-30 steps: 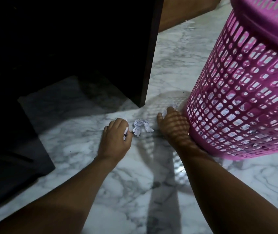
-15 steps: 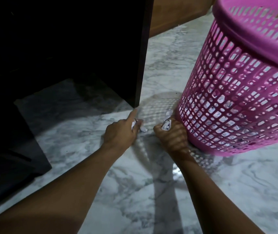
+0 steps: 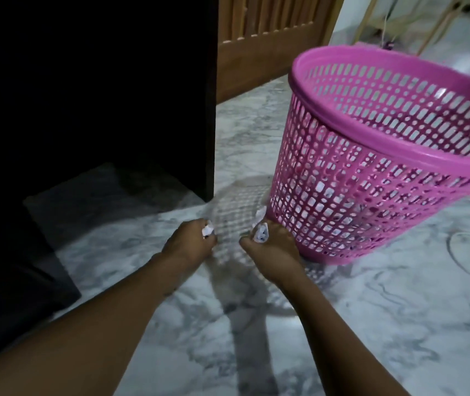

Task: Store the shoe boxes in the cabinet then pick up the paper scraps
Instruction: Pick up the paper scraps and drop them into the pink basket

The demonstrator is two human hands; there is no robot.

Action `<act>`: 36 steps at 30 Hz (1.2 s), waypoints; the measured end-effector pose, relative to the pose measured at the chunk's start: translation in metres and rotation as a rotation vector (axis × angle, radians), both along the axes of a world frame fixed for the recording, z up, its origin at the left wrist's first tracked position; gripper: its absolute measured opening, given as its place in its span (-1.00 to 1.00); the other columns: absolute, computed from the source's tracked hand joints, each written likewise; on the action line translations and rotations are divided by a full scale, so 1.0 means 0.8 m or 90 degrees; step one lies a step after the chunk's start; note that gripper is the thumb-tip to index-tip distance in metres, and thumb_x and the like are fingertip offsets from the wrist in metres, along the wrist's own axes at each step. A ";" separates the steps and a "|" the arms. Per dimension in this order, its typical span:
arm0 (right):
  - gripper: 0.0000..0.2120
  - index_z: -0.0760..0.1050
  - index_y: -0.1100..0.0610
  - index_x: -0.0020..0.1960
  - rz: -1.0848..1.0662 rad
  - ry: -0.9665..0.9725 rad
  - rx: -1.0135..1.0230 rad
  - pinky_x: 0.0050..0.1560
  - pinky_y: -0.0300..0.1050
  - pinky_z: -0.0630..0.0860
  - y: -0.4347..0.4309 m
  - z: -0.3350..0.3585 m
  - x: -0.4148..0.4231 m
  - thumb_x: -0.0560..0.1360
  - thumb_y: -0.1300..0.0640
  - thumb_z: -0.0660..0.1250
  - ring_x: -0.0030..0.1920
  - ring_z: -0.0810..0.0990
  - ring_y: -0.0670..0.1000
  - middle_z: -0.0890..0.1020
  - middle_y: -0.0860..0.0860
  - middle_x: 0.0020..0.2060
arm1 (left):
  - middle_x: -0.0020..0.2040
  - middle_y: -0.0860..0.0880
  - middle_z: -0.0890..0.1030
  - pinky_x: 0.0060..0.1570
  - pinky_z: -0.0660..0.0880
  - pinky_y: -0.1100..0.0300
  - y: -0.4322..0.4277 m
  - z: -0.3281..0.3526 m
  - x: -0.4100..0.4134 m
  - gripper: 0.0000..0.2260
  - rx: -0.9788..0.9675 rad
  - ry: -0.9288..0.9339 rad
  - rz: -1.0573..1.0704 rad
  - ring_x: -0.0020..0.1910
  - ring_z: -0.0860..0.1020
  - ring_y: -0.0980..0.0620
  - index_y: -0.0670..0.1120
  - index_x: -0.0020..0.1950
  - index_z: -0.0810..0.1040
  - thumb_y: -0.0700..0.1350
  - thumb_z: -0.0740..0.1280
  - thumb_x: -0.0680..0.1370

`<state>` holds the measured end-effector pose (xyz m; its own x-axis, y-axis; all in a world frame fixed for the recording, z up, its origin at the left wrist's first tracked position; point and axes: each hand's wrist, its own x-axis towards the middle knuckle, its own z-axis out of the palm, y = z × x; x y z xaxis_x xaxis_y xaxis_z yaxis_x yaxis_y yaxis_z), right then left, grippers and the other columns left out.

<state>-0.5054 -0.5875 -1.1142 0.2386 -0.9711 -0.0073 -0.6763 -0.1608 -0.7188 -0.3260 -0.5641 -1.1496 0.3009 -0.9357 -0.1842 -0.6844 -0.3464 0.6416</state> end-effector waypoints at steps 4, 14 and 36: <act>-0.68 0.24 0.06 -0.39 0.086 -0.159 -0.015 -0.44 -0.14 0.24 0.034 0.090 -0.005 0.38 0.15 0.37 -0.50 0.24 -0.12 0.31 -0.09 -0.56 | -0.47 0.01 0.53 -0.52 0.33 0.36 0.005 0.087 -0.019 -0.67 -0.111 0.129 0.039 -0.53 0.47 0.19 -0.12 -0.39 0.44 -0.10 0.26 0.57; -0.74 0.34 0.05 -0.35 0.013 -0.248 -0.291 -0.49 -0.25 0.23 -0.021 0.349 -0.094 0.45 0.19 0.34 -0.53 0.30 -0.18 0.40 -0.10 -0.52 | -0.52 0.01 0.39 -0.59 0.21 0.35 -0.030 0.343 -0.122 -0.71 -0.402 0.417 0.072 -0.64 0.30 0.15 -0.12 -0.28 0.37 -0.10 0.22 0.63; -0.67 0.55 -0.01 0.26 -0.146 0.207 -0.091 0.50 0.09 0.13 -0.111 0.299 -0.234 0.57 -0.09 0.25 0.26 0.56 0.10 0.67 0.04 0.16 | -0.07 0.00 0.68 -0.01 0.63 0.02 -0.162 0.337 -0.208 -0.51 0.050 -0.284 -0.326 -0.13 0.66 0.04 -0.01 0.06 0.66 0.36 0.28 0.45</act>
